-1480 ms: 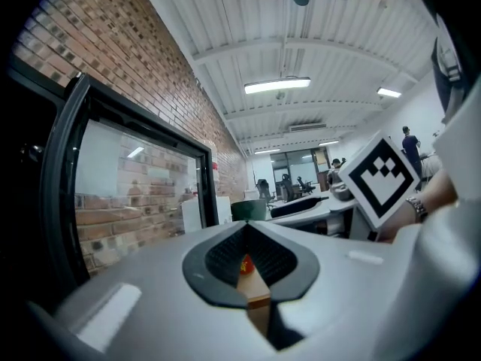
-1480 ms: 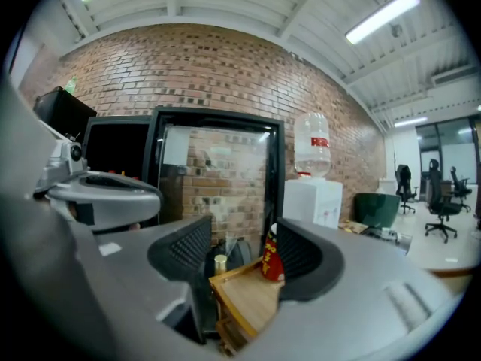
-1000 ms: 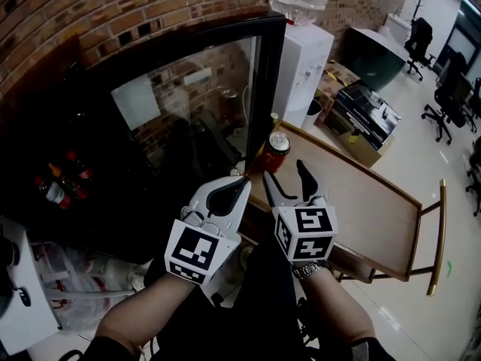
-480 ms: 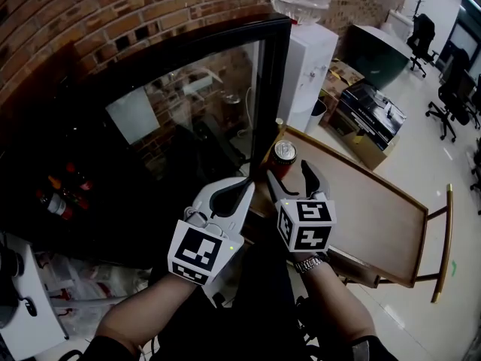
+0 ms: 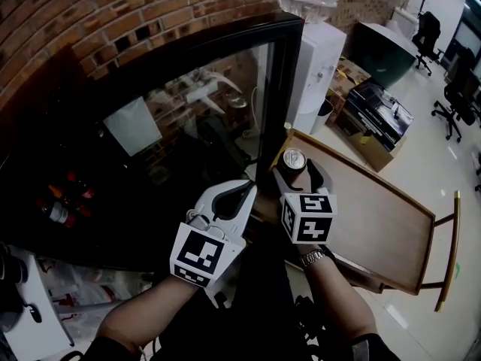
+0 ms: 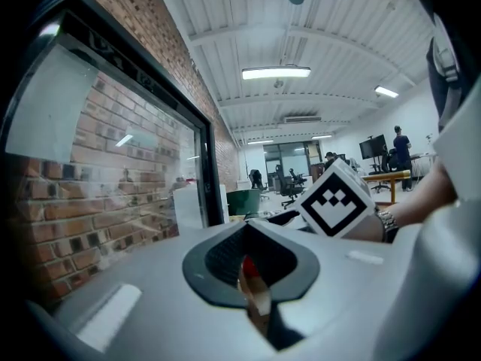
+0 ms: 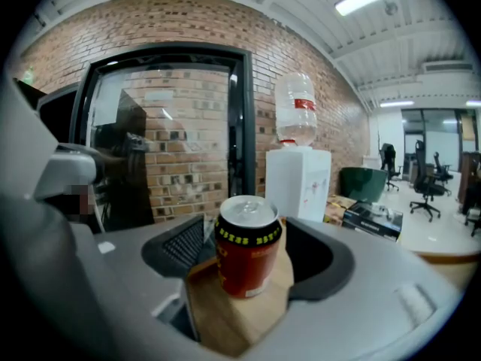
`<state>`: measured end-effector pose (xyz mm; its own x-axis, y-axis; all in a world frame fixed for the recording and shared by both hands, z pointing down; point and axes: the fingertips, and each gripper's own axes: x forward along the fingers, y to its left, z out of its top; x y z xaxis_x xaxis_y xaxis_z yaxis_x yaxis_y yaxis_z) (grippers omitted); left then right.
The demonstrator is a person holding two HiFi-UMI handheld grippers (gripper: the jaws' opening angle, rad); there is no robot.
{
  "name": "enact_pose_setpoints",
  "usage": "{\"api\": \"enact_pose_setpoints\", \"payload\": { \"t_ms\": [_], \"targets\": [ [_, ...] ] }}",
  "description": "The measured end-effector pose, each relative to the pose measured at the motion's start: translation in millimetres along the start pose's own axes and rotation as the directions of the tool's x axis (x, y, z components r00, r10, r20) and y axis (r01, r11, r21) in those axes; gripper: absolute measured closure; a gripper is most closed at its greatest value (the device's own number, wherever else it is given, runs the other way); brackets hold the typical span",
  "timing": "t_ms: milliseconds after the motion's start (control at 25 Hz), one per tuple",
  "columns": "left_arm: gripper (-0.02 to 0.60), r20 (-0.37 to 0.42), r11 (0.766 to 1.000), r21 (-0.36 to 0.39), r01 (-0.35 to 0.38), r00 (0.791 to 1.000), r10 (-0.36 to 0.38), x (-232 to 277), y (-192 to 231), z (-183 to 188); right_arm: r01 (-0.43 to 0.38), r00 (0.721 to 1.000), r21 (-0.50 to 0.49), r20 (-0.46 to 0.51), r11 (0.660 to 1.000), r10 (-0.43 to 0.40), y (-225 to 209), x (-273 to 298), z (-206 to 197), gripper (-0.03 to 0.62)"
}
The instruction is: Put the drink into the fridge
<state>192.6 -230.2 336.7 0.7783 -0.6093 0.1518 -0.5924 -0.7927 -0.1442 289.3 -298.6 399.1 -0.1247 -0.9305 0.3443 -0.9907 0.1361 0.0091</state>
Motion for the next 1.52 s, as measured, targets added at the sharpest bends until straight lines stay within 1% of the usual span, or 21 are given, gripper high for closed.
{"api": "enact_pose_setpoints", "payload": {
  "t_ms": [160, 360, 560, 880, 1160, 1520],
  "targets": [
    [0.578, -0.006, 1.0, -0.003, -0.007, 1.0, 0.007, 1, 6, -3, 0.004, 1.0, 0.002, -0.021, 1.0, -0.004, -3, 10, -5, 0.26],
    [0.578, -0.006, 0.999, -0.025, -0.024, 1.0, 0.024, 1, 11, -5, 0.007, 1.0, -0.003, -0.024, 1.0, -0.008, -3, 16, -7, 0.26],
    [0.578, -0.012, 0.999, -0.018, -0.028, 1.0, 0.028, 1, 15, -9, 0.023, 1.0, 0.002, -0.018, 1.0, -0.023, -6, 18, -4, 0.269],
    [0.578, -0.014, 0.999, -0.027, -0.045, 0.999, 0.045, -5, 17, -10, 0.0, 1.0, 0.012, 0.017, 1.0, 0.0, -2, 5, 3, 0.272],
    [0.578, 0.003, 0.997, -0.025, -0.078, 0.997, 0.078, -21, 18, -2, -0.055, 0.996, -0.017, 0.071, 0.998, 0.056, 23, -22, 28, 0.272],
    [0.578, 0.025, 0.986, -0.017, -0.167, 0.986, 0.167, -59, 25, 8, -0.185, 0.973, -0.075, 0.128, 0.98, 0.193, 79, -56, 56, 0.272]
  ]
}}
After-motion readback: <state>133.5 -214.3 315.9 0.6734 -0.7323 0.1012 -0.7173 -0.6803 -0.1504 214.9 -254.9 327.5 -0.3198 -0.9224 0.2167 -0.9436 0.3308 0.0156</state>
